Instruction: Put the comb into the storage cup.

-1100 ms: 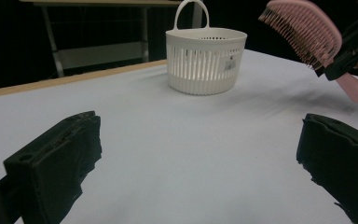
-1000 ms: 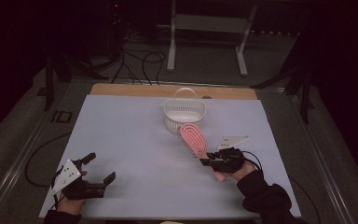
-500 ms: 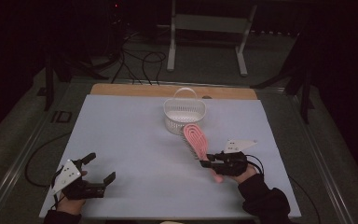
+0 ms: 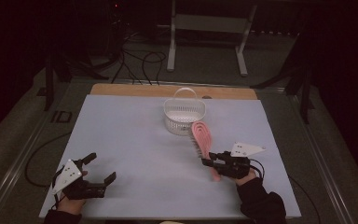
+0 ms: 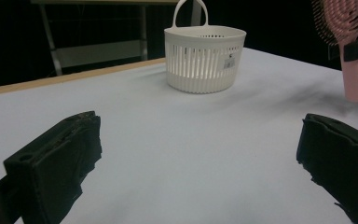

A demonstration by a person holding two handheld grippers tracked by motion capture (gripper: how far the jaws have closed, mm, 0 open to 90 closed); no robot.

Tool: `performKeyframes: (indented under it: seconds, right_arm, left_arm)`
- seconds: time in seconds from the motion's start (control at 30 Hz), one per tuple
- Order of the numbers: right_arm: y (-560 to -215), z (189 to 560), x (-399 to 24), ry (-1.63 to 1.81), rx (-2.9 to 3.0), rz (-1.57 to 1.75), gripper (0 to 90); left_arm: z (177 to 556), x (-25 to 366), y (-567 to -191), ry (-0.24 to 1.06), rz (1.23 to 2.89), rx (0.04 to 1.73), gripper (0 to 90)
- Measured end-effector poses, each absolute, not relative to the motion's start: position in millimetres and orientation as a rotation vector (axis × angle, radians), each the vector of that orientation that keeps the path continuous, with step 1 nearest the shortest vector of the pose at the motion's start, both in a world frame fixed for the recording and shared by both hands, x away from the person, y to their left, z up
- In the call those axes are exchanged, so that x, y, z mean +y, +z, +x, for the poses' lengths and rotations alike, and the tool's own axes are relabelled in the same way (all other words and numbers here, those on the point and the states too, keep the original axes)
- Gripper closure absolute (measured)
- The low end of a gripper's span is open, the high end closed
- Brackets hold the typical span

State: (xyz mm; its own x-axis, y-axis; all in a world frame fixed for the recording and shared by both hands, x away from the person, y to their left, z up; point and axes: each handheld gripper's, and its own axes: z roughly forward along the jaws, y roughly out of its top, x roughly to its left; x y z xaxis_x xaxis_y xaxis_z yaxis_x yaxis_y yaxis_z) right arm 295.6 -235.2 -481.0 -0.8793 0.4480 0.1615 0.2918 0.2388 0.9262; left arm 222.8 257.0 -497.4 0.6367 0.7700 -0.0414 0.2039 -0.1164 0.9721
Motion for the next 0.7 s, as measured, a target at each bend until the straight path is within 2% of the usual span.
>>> performKeyframes:
  seconds: [0.7]
  right_arm:
    - [-485.0, 291.7, -243.8, 1.765, 2.205, 0.802, 70.5]
  left_arm:
    - [227.1, 251.3, -494.3, 0.554, 1.662, 0.829, 0.0]
